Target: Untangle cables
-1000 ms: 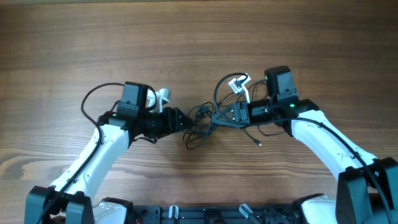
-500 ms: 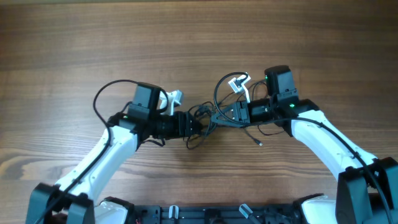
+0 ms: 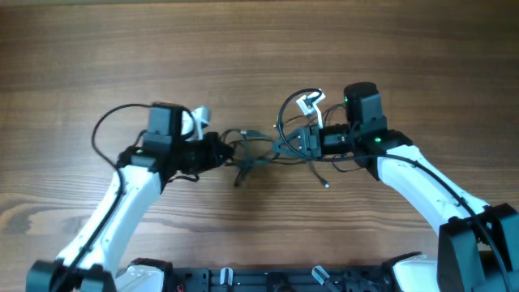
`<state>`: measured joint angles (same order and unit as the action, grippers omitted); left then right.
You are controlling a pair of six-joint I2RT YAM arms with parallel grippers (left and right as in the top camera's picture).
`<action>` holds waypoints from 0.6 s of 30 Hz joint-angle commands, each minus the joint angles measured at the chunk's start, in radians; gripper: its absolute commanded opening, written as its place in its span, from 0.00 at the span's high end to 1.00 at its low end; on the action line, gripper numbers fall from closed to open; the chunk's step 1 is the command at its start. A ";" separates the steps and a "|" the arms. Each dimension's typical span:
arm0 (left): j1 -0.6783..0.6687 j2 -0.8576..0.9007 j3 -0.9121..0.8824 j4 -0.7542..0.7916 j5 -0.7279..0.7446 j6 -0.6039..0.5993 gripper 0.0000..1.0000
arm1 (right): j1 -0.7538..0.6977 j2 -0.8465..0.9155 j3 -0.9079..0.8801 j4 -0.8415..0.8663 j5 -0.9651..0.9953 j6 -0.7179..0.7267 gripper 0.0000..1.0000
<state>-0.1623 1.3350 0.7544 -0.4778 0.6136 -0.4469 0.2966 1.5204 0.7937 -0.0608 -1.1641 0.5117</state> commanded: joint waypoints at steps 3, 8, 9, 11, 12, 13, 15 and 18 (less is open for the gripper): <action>0.055 -0.175 -0.021 -0.027 -0.076 -0.002 0.96 | -0.017 -0.024 0.014 -0.262 0.573 0.079 0.95; 0.052 -0.261 -0.021 -0.066 -0.009 -0.006 0.96 | -0.016 -0.024 0.014 -0.345 0.576 -0.043 0.48; 0.046 -0.253 -0.021 -0.070 -0.009 -0.006 0.96 | -0.016 -0.024 0.014 -0.311 0.431 -0.103 0.48; 0.022 -0.236 -0.021 -0.069 -0.009 -0.006 0.96 | -0.010 -0.024 0.014 -0.258 0.266 -0.161 0.48; 0.001 -0.227 -0.021 -0.069 -0.009 -0.006 0.96 | 0.005 -0.024 0.014 -0.237 0.220 -0.183 0.49; -0.023 -0.216 -0.021 -0.065 -0.013 -0.006 0.96 | 0.025 -0.024 0.014 -0.227 0.220 -0.202 0.50; -0.065 -0.191 -0.021 -0.056 -0.032 -0.006 0.96 | 0.071 -0.024 0.014 -0.214 0.234 -0.251 0.53; -0.105 -0.164 -0.021 -0.053 -0.032 -0.006 0.96 | 0.117 -0.024 0.014 -0.192 0.313 -0.251 0.62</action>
<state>-0.2401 1.1503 0.7376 -0.5381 0.5911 -0.4507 0.3870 1.5105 0.8074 -0.2684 -0.8814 0.3035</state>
